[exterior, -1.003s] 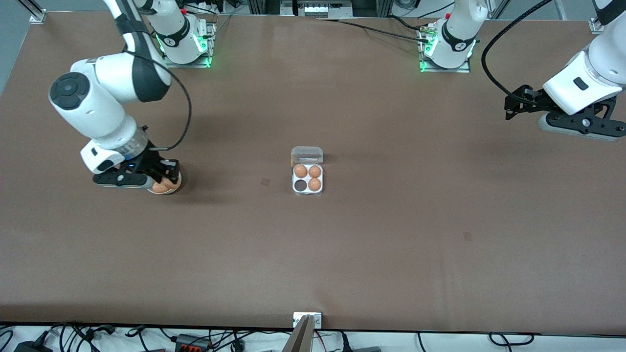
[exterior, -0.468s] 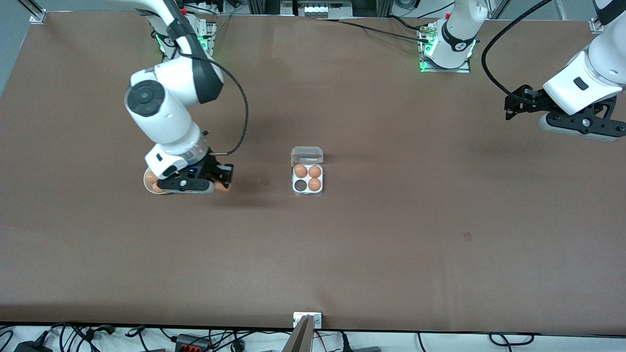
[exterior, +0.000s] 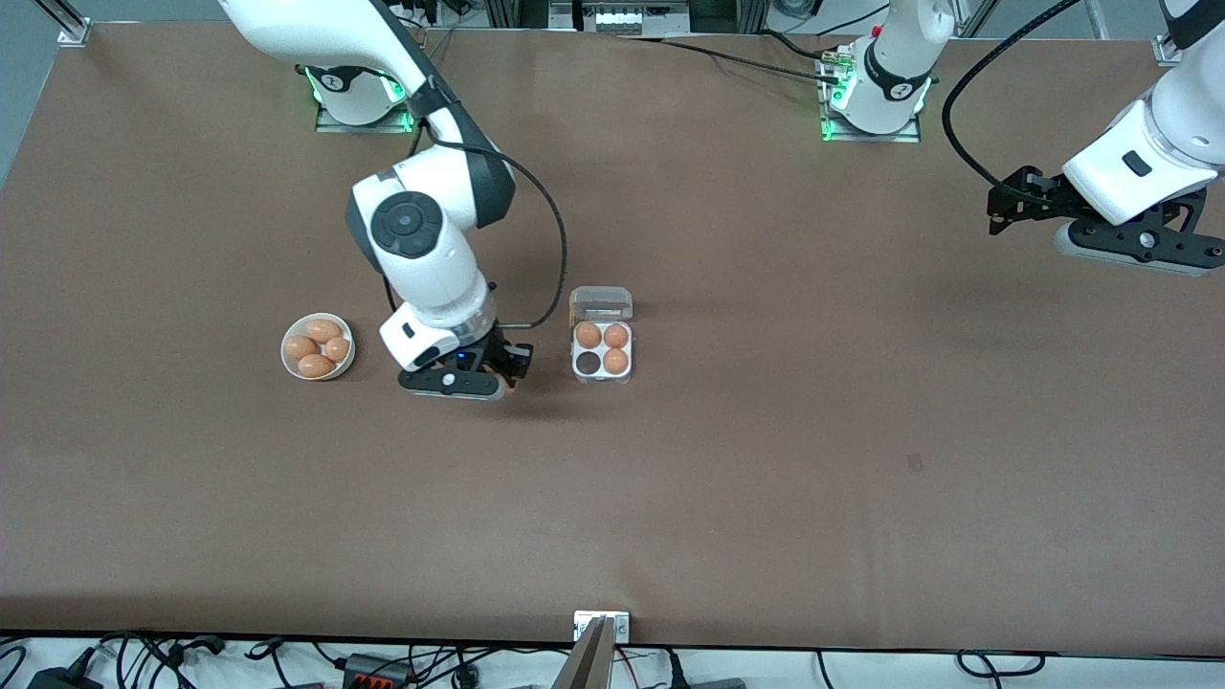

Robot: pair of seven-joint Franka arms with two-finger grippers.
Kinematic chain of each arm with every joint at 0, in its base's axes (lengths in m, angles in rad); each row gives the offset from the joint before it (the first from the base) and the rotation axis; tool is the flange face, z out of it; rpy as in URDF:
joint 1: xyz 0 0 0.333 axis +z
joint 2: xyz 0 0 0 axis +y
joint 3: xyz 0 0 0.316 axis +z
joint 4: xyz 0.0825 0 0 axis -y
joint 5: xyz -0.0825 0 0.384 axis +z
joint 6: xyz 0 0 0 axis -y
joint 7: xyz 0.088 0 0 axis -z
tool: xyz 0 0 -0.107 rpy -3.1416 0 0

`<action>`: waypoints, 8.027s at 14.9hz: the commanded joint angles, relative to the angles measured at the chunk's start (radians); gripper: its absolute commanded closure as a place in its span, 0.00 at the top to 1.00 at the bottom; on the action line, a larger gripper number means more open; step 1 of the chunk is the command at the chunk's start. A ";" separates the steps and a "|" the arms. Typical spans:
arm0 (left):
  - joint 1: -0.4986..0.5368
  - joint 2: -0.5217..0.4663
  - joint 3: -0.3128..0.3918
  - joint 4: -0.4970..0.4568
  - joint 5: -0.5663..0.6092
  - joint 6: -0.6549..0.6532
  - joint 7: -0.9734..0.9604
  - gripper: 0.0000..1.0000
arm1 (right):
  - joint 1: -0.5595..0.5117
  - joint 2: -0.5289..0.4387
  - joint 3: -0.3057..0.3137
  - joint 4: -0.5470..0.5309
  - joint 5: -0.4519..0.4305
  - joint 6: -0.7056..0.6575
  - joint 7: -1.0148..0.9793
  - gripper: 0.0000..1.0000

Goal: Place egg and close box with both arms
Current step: 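Carry the egg with the right gripper over the clear egg carton, then lower the egg into the empty carton slot and open the right gripper, then raise the right gripper while the left gripper reaches toward the carton, then withdraw the right arm while the left gripper approaches the carton lid, then push the open carton lid shut over the eggs with the left gripper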

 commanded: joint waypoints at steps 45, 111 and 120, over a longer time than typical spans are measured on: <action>0.003 0.003 0.000 0.022 0.005 -0.007 0.009 1.00 | 0.173 0.294 -0.030 0.227 -0.034 -0.054 -0.008 0.67; -0.363 0.631 -0.375 -0.125 0.051 0.932 -0.871 0.01 | -0.508 -0.275 -0.028 0.119 0.047 -0.672 -0.536 1.00; -0.356 0.643 -0.309 -0.034 0.061 0.932 -0.859 0.01 | -0.510 -0.275 -0.028 0.119 0.047 -0.670 -0.544 1.00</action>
